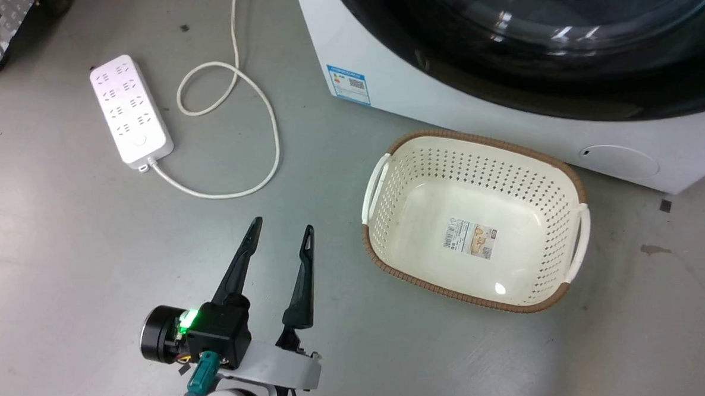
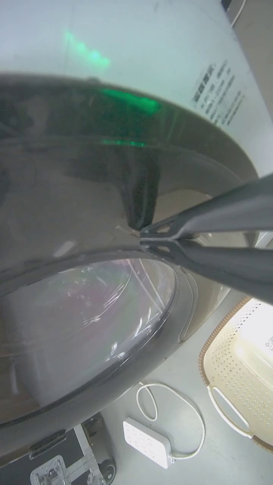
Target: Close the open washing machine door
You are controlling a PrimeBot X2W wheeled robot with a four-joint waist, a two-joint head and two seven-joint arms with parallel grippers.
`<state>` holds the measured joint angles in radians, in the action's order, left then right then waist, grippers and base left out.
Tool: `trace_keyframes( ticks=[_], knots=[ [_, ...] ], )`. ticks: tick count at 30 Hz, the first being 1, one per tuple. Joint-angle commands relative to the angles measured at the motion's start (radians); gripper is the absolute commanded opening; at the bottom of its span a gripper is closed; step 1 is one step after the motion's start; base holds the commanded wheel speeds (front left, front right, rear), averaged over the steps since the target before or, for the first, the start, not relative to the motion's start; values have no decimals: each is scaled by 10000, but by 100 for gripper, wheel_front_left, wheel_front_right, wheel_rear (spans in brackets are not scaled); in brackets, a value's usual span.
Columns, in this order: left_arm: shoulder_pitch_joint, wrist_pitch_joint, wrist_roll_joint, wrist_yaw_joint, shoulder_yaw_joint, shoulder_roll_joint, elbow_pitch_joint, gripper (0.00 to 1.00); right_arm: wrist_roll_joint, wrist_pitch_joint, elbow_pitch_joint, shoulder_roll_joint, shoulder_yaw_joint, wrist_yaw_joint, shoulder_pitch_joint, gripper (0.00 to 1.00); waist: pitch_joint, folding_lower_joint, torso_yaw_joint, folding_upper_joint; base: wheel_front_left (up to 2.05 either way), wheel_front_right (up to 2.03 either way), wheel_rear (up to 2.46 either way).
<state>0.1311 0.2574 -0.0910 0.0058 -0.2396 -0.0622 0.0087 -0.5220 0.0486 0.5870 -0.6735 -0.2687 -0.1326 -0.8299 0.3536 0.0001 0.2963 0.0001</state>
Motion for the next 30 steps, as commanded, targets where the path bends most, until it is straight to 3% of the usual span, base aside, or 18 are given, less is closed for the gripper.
trace_keyframes(
  ticks=[1, 12, 13, 14, 22, 26, 30],
  knots=[
    [182, 43, 22, -3, -13, 45, -2, 100, 49, 0, 479, -94, 152, 19, -502, 0, 66, -1, 66, -1, 0, 0, 0],
    [116, 43, 27, 61, 45, 88, 89, 100, 296, 720, 1893, 595, 115, 19, -930, 0, -430, -1, -206, -1, 0, 0, 0],
    [93, 43, 26, 41, 91, 89, 103, 100, 297, 907, 1897, 711, 51, 19, -819, 65, -559, -1, -284, -1, 0, 0, 0],
    [60, 43, 21, 25, 159, 77, 130, 100, 265, 1078, 1900, 870, -14, 19, -655, 100, -741, -1, -398, -1, 0, 0, 0],
    [-192, 43, -111, -244, 648, -70, 528, 100, 349, 1914, 853, 1879, -701, 19, 1228, 100, -1981, -1, -1513, -1, 0, 0, 0],
    [-362, 43, -175, -312, 923, -145, 749, 100, 967, 2085, -405, 2374, -435, 19, 2555, 100, -2512, -1, -2087, -1, 0, 0, 0],
    [-583, 43, -256, -331, 1167, -169, 904, 100, 1883, 2121, -1859, 3099, 471, 19, 4113, 100, -2869, -1, -2530, -1, 0, 0, 0]
  ],
)
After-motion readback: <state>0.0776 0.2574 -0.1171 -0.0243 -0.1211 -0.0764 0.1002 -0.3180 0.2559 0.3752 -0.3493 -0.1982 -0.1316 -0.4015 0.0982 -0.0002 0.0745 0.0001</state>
